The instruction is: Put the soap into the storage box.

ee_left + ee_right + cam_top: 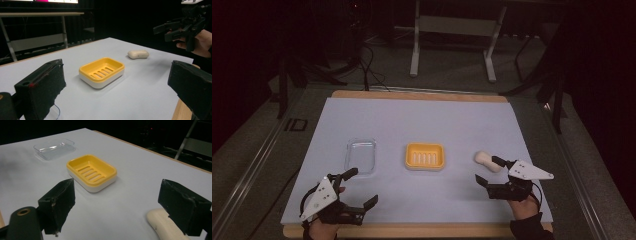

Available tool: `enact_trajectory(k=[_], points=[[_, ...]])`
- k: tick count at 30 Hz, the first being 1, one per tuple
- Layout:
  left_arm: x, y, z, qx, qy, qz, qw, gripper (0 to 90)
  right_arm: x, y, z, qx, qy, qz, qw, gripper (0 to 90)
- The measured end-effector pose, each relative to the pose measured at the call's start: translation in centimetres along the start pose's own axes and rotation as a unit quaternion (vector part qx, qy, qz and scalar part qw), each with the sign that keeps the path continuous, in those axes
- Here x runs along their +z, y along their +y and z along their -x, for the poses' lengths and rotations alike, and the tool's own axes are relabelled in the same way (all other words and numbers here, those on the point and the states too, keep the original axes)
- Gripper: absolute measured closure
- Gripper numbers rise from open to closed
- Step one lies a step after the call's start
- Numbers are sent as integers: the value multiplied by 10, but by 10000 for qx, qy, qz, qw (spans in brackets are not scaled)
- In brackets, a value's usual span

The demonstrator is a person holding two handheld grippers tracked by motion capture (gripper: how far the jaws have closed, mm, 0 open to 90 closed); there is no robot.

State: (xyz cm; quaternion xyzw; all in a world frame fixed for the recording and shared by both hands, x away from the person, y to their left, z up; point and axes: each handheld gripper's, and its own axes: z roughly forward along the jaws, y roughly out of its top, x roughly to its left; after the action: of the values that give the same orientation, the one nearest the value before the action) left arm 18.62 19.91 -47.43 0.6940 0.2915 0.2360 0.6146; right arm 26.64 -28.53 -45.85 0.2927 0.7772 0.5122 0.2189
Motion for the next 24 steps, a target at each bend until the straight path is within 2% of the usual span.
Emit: enact_trajectory(k=[6,7,8,10,17,18,20,21,22,24], points=[[1,0,1,34,-29,-43,10000,12,0,0,-1,-62,77,14,9999,140],[1,0,1,37,-38,-50,10000,12,1,0,-1,-79,135,-7,9999,138],[1,0,1,65,-30,-77,9999,12,2,0,-1,-188,325,-17,9993,136],[1,0,1,62,-51,-68,9999,12,3,-1,-1,-214,454,0,9987,136],[0,0,2,71,-33,-91,9999,12,5,0,0,-280,466,-100,9985,138],[0,-1,2,96,-9,-116,9999,12,6,0,1,-287,537,-152,9980,138],[0,-1,3,103,-4,-135,9999,12,8,0,1,-397,505,-325,9974,138],[0,-1,3,103,-4,-135,9999,12,8,0,1,-397,505,-325,9974,138],[0,-2,3,106,2,-141,9998,12,10,1,3,-528,552,-514,9958,138],[0,-2,3,107,-2,-142,9998,12,11,1,4,-793,559,-668,9930,138]])
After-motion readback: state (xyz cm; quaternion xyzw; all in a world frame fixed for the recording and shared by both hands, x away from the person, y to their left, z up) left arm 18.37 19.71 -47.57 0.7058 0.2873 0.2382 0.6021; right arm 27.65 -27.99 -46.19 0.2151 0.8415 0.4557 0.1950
